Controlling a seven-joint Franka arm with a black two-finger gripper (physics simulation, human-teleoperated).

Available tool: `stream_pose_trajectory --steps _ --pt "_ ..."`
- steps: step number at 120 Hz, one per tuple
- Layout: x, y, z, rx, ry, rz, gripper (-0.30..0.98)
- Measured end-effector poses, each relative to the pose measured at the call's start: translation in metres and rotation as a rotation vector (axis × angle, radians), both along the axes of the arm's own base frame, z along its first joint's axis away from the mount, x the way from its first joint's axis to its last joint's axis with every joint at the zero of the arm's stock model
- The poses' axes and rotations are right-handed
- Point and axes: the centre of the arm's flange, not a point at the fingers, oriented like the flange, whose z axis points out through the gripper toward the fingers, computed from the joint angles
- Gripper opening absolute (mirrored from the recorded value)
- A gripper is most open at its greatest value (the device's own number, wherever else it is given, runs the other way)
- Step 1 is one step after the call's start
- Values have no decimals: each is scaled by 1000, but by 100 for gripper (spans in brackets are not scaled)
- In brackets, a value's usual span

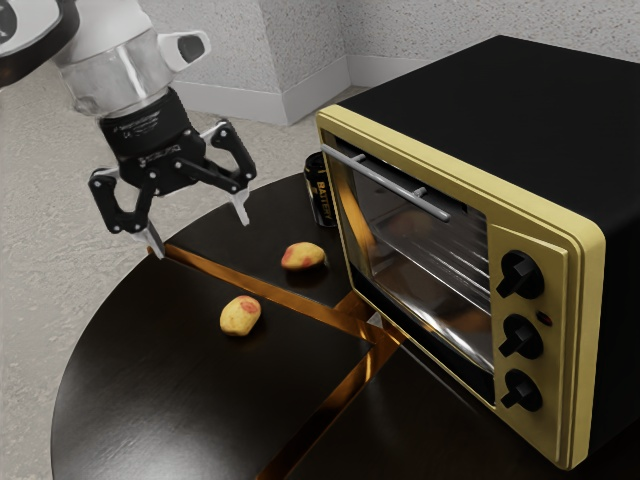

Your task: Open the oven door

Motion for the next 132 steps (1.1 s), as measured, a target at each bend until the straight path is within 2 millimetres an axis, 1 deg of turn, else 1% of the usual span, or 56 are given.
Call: stream_pose_trajectory --steps 9,18,26,34,49,52,60,66,72,82,89,107,132 --pt "0 -10 -1 -15 22 131 69" --pt "3 -42 2 -23 5 209 69" --pt "6 -62 8 -38 -24 280 69" --pt "10 -65 20 -63 -60 372 69" --pt "28 -67 28 -102 -120 523 69" --pt "29 -73 29 -97 -135 537 69" --pt "32 -100 26 -74 -169 547 69" --pt "37 -109 21 -64 -184 568 69" --pt "40 -107 20 -63 -199 602 69" --pt "44 -96 22 -68 -225 666 69" --pt "47 -95 21 -71 -234 691 69" --pt "61 -84 11 -69 -234 751 69" --pt "62 -85 12 -83 -240 784 69"
